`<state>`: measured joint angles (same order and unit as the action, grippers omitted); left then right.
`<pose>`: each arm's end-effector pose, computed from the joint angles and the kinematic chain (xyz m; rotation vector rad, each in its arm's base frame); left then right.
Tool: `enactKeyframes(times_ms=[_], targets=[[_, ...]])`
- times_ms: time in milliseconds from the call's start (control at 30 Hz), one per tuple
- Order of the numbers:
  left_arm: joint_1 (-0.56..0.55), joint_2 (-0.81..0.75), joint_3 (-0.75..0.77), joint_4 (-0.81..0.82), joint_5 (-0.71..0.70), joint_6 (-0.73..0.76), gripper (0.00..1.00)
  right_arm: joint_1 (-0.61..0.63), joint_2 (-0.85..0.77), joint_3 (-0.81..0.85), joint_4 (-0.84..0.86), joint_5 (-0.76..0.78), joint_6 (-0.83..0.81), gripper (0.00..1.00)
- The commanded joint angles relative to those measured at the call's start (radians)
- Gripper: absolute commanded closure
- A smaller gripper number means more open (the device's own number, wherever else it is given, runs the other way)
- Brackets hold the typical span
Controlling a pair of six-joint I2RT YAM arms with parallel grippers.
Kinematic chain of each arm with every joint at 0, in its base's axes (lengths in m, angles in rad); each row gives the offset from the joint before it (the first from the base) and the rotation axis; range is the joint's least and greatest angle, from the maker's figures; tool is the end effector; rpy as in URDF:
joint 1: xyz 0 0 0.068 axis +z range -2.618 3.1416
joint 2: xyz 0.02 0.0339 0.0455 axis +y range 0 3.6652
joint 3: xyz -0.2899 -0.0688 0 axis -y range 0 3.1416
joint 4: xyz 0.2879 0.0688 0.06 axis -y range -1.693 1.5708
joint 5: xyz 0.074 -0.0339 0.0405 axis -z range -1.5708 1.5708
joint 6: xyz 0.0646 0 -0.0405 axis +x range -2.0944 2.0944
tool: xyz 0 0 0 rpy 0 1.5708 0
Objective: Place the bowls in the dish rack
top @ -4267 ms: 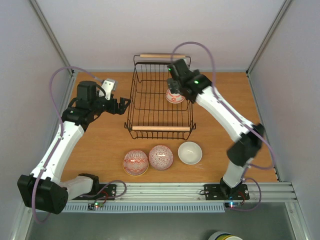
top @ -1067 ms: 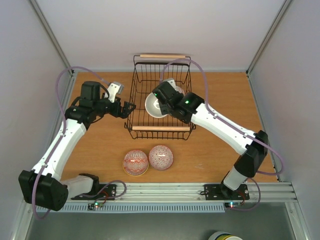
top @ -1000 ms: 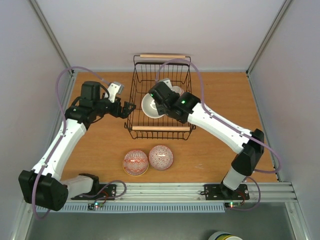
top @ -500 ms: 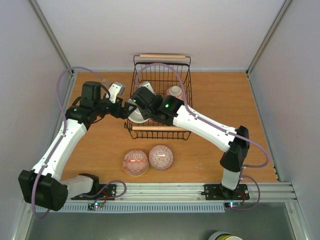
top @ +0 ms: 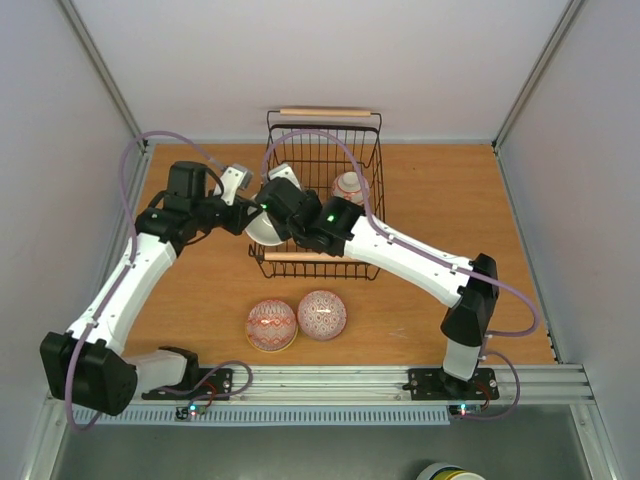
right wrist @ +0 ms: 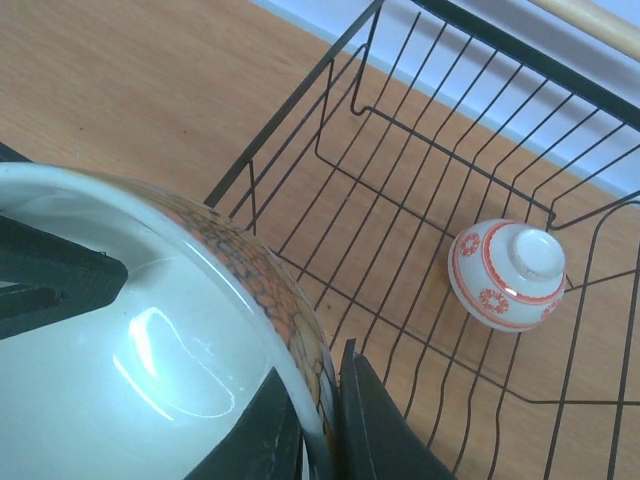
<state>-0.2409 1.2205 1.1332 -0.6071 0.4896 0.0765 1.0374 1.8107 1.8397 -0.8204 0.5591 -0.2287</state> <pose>0.2969 -0.1042 0.3366 0.6103 2.1612 -0.6411 0.2662 0.3833 0.3718 -1.0985 1.9378 -0.2264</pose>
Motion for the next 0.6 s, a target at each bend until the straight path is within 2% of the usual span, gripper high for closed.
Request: enactKeyframes(times_ms=[0, 33, 100, 233, 267, 433, 567], targets=[[-0.010, -0.006, 0.027, -0.005, 0.090, 0.028, 1.00, 0.006, -0.083, -0.026, 0.121, 0.006, -0.040, 0.90], [-0.008, -0.011, 0.023, 0.001, 0.093, 0.030, 0.99, 0.006, -0.098, -0.050, 0.133, 0.000, -0.045, 0.86], [-0.009, -0.024, 0.000, 0.035, 0.103, 0.031, 1.00, 0.006, -0.143, -0.120, 0.190, -0.023, -0.068, 0.71], [-0.007, -0.045, -0.030, 0.075, 0.153, 0.021, 0.99, 0.005, -0.281, -0.311, 0.327, -0.141, -0.098, 0.24], [-0.006, -0.048, -0.032, 0.078, 0.175, 0.021, 1.00, 0.002, -0.314, -0.355, 0.348, -0.169, -0.093, 0.15], [-0.003, -0.083, -0.064, 0.124, 0.237, 0.025, 1.00, -0.049, -0.453, -0.503, 0.422, -0.421, -0.041, 0.03], [0.007, -0.120, -0.094, 0.168, 0.280, 0.025, 1.00, -0.136, -0.508, -0.579, 0.495, -0.746, 0.031, 0.01]])
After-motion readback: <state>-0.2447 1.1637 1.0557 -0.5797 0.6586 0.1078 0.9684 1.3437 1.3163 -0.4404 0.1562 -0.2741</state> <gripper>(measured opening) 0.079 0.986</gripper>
